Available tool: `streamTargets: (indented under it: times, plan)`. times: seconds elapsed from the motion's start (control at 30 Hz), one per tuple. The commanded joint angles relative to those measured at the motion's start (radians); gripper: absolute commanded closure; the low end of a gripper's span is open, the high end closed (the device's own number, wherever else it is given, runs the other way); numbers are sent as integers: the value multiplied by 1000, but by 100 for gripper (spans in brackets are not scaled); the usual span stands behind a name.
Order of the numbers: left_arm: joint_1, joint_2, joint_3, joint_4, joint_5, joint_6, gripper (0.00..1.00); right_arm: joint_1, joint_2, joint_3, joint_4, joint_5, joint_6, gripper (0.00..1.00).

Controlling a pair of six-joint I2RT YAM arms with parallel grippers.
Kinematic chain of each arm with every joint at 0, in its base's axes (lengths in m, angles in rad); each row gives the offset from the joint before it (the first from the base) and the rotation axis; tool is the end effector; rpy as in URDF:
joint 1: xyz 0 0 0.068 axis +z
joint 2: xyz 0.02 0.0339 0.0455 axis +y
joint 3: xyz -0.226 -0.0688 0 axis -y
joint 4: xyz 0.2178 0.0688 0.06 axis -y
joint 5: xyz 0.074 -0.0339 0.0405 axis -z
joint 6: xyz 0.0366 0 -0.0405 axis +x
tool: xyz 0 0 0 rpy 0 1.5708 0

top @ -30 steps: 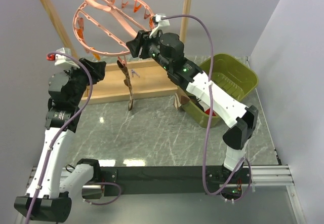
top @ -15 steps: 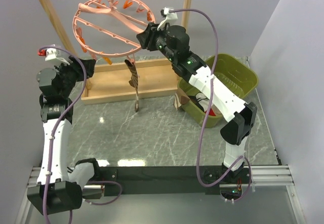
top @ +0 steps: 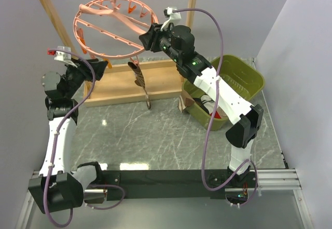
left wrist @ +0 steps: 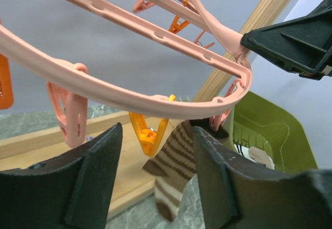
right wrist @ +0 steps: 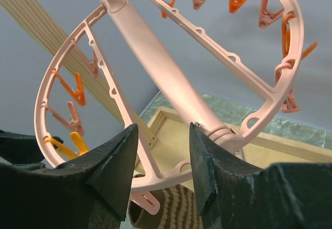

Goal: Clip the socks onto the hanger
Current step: Open the clamp at the hanger.

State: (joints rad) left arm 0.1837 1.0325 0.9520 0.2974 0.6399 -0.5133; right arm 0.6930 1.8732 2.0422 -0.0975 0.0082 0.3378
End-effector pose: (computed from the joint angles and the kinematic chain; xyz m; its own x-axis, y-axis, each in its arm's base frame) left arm 0.2272 0.0200 0.3721 -0.0253 -0.4053 -0.9138 0.4757 0.7991 -0.3676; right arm 0.3096 0.2567 0.4329 -0.1578 0.2997 -0.9409 -0.6150 0.7156 0.3311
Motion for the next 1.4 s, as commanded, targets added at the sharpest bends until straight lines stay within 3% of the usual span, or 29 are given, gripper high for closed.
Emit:
streamTargets:
  times: [0.0, 0.37, 0.53, 0.97, 1.07, 1.27, 1.37]
  plan:
    - [-3, 26, 4, 88, 49, 2, 37, -9, -2, 36, 27, -4, -20, 49]
    - [-7, 107, 11, 129, 92, 68, 33, -15, -3, 44, 31, -27, -16, 49]
    - [-6, 124, 1, 219, 116, 87, 33, -15, 3, 50, 35, -34, -11, 49]
    - [-7, 193, 7, 342, 136, 55, 42, -23, 9, 55, 30, -39, -14, 49]
    - [-7, 202, 10, 367, 133, 35, 47, -26, 9, 56, 27, -42, -11, 49]
    - [-29, 199, 13, 365, 112, 53, 76, -30, 9, 56, 21, -56, -3, 50]
    - [-52, 189, 18, 327, 86, 91, 79, -32, 9, 70, 9, -69, 1, 50]
